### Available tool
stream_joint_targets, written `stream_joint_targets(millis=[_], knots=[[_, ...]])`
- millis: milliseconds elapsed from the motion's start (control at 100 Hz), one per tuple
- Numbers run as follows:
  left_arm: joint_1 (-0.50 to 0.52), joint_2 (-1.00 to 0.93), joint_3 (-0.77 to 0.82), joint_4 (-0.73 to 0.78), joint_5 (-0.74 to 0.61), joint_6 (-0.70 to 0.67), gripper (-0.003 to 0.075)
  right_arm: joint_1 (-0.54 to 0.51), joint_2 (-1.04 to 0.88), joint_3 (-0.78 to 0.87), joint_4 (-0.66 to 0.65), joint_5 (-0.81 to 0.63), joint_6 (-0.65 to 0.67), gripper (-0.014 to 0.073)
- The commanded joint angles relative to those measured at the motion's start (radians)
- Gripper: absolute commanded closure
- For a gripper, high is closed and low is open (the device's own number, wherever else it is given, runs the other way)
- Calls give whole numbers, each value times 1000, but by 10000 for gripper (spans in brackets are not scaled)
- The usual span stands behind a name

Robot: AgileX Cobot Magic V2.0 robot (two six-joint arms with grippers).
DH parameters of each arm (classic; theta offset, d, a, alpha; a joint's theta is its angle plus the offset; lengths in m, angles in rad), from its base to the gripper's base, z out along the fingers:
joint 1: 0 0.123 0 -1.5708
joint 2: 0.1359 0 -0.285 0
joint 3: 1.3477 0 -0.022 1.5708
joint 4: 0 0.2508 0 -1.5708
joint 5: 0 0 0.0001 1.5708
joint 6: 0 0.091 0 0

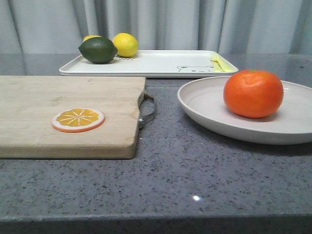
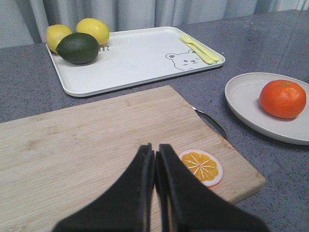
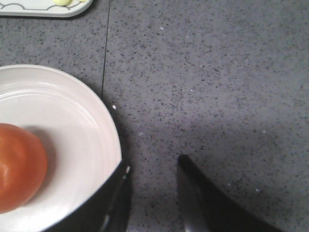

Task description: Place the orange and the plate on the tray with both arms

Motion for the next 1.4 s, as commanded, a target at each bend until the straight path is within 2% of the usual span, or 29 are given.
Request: stream_joint_targets(millis=[0,200,390,780,840,1060,1170,1240,1390], knots=[[2,5,-26,-12,-68,-7,739,5,44,-82,12,3,-5,237],[2,5,-26,-12,-68,-7,739,5,206,-210,49,147,-5,244],[2,5,-26,-12,-68,-7,739,5,332,-261,102,230,-5,244],[2,5,-26,-12,-68,-7,739,5,415,-262,136,246,-17,248],[2,5,-26,-12,-68,-7,739,5,415,-262,136,245,-17,277],[2,5,-26,-12,-68,-7,739,5,415,-262,136,245,-17,538],[2,5,-26,-12,-68,-7,739,5,415,-262,136,244,-17,622],[2,5,-26,-12,-68,-7,739,5,415,-262,139,238,-17,663],[2,5,-26,-12,-68,-7,739,5,415,-262,146,233,-17,662]])
